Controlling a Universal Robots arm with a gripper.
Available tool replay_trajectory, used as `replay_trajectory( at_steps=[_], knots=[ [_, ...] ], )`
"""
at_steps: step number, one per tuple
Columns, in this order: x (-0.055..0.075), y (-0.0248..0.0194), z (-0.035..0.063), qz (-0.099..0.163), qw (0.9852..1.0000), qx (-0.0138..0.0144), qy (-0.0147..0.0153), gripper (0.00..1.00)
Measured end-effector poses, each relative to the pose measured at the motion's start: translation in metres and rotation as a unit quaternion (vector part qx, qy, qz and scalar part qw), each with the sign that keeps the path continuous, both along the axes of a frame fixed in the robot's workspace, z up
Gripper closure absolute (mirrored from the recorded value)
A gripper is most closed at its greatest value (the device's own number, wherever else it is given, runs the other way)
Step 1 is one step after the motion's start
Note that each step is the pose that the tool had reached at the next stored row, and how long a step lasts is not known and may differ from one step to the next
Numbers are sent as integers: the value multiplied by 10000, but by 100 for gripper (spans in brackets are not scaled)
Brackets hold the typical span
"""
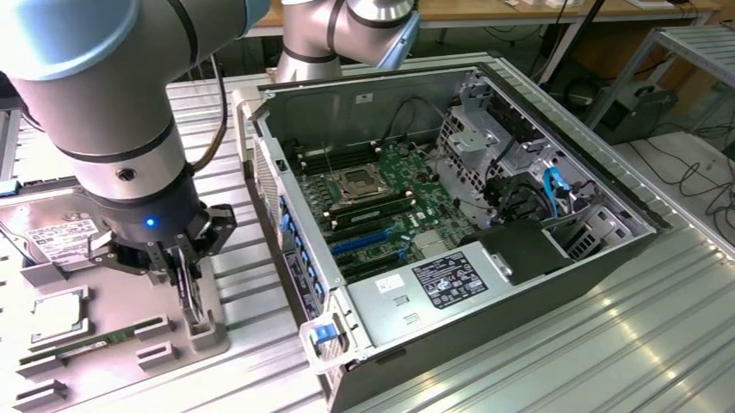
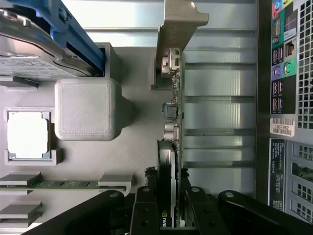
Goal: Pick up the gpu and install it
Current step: 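Pick up the gpu and move the gpu toward the slot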
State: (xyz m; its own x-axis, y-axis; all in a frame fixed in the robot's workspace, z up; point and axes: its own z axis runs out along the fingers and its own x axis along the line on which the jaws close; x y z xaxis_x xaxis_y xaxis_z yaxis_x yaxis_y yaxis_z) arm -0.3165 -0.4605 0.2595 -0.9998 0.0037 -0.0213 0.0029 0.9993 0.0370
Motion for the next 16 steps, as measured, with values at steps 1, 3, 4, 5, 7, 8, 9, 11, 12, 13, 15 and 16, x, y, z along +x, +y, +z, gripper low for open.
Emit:
replay_trajectory(
  at_steps=[1, 3, 4, 5, 7, 8, 9, 11, 12, 13, 15, 16],
  knots=[
    [0, 0, 26, 0, 10000, 0, 0, 73],
    [0, 0, 100, 0, 10000, 0, 0, 73],
    [0, 0, 128, 0, 10000, 0, 0, 73],
    [0, 0, 155, 0, 10000, 0, 0, 73],
    [0, 0, 212, 0, 10000, 0, 0, 73],
    [1, 0, 245, 0, 10000, 0, 0, 73],
    [0, 0, 276, 0, 10000, 0, 0, 73],
    [1, 0, 333, 0, 10000, -1, 1, 73],
    [1, 0, 363, 0, 10000, 0, 0, 73],
    [1, 0, 391, 0, 10000, 0, 0, 73],
    [1, 0, 452, 0, 10000, 0, 0, 73],
    [2, 0, 481, 0, 10000, 0, 0, 73]
  ],
)
